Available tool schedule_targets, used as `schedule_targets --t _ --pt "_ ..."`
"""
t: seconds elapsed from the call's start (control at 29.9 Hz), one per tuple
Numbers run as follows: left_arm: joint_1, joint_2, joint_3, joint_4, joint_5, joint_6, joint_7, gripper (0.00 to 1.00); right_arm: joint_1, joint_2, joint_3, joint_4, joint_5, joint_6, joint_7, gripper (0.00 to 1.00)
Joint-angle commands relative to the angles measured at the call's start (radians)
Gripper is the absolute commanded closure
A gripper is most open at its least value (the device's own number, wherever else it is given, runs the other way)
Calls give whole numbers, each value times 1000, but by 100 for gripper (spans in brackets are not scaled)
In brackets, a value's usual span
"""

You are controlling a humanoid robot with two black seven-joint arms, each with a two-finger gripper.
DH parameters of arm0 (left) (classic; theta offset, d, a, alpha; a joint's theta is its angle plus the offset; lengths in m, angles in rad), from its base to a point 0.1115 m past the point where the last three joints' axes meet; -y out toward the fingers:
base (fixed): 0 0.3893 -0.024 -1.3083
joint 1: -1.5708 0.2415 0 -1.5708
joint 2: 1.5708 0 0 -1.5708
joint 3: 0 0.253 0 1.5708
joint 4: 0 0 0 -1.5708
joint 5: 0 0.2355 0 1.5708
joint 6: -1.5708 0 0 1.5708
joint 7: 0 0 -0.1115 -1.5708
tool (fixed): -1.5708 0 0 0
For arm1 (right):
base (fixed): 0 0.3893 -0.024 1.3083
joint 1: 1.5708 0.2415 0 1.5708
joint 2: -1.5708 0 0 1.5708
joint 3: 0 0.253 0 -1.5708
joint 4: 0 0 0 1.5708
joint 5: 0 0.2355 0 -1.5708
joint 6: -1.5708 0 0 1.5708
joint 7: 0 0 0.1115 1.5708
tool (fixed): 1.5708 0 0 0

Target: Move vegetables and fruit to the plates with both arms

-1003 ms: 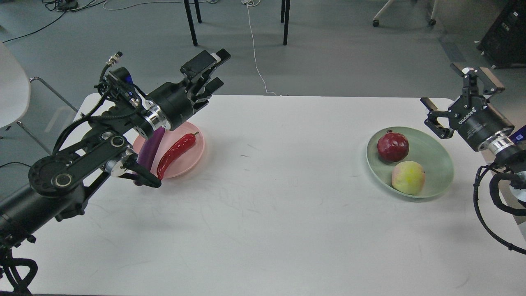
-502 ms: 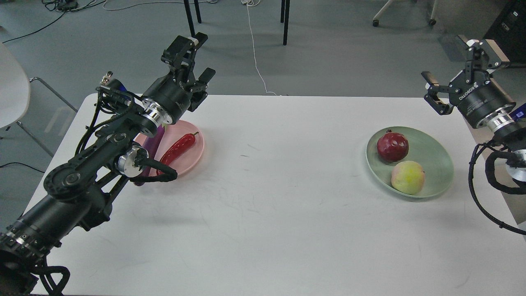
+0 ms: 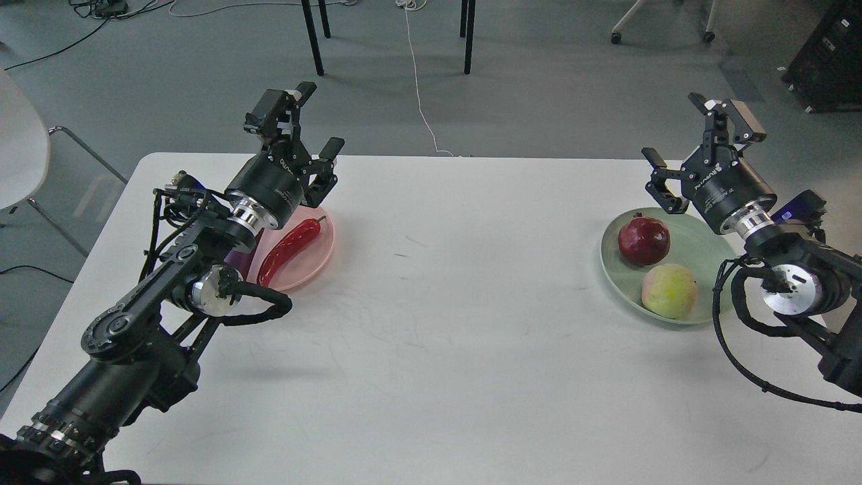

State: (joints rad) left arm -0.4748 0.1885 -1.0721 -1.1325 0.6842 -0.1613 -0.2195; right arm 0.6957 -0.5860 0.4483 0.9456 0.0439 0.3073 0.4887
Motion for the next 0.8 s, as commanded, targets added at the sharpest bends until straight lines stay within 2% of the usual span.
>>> schedule_targets --t 0.0,0.2,0.6,0.77 --pt "30 -15 -25 -1 5 -26 -8 2 -15 -5 4 22 1 4 0 1" --pt "61 -14 -32 -3 5 -174 -1 2 -36 -6 21 45 1 1 0 1" --pt "65 -15 -89 -3 -5 -199 3 2 -53 2 76 47 -1 4 0 1" --pt "67 -18 -89 -3 -58 -199 55 2 -61 2 79 48 -1 4 0 1"
